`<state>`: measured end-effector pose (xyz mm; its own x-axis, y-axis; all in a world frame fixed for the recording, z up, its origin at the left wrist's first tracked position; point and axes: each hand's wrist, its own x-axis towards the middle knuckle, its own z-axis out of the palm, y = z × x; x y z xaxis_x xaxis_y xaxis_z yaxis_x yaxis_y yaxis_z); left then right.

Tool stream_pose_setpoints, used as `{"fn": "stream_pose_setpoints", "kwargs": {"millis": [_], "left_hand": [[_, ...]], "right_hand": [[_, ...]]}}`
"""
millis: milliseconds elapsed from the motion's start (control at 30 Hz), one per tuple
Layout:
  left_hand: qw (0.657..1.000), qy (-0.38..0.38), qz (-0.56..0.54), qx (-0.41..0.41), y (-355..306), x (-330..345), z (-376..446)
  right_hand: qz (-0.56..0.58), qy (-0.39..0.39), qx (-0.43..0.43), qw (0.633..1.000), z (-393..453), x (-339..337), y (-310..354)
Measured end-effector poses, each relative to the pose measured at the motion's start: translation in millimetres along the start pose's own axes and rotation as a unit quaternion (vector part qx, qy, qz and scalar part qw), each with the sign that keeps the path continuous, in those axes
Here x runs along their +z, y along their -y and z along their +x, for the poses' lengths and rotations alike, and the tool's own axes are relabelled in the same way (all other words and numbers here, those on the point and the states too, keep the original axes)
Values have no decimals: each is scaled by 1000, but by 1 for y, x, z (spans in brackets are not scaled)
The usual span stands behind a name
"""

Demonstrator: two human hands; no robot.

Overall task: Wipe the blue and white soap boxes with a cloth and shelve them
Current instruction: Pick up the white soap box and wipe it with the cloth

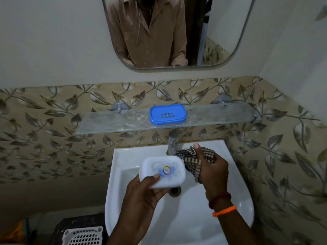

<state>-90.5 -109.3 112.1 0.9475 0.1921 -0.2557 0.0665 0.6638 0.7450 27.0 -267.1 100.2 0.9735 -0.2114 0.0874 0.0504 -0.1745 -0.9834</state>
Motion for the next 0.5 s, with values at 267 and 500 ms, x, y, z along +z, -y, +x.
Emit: {"fn": "stream_pose_setpoints", "kwargs": {"millis": [267,500], "left_hand": [[975,-129,-178,-36,1,27,22],[979,-78,-153,-110,4,32,17]], "right_hand": [[98,49,10,994,-76,12,7],[113,103,49,987,-102,15,7]]}}
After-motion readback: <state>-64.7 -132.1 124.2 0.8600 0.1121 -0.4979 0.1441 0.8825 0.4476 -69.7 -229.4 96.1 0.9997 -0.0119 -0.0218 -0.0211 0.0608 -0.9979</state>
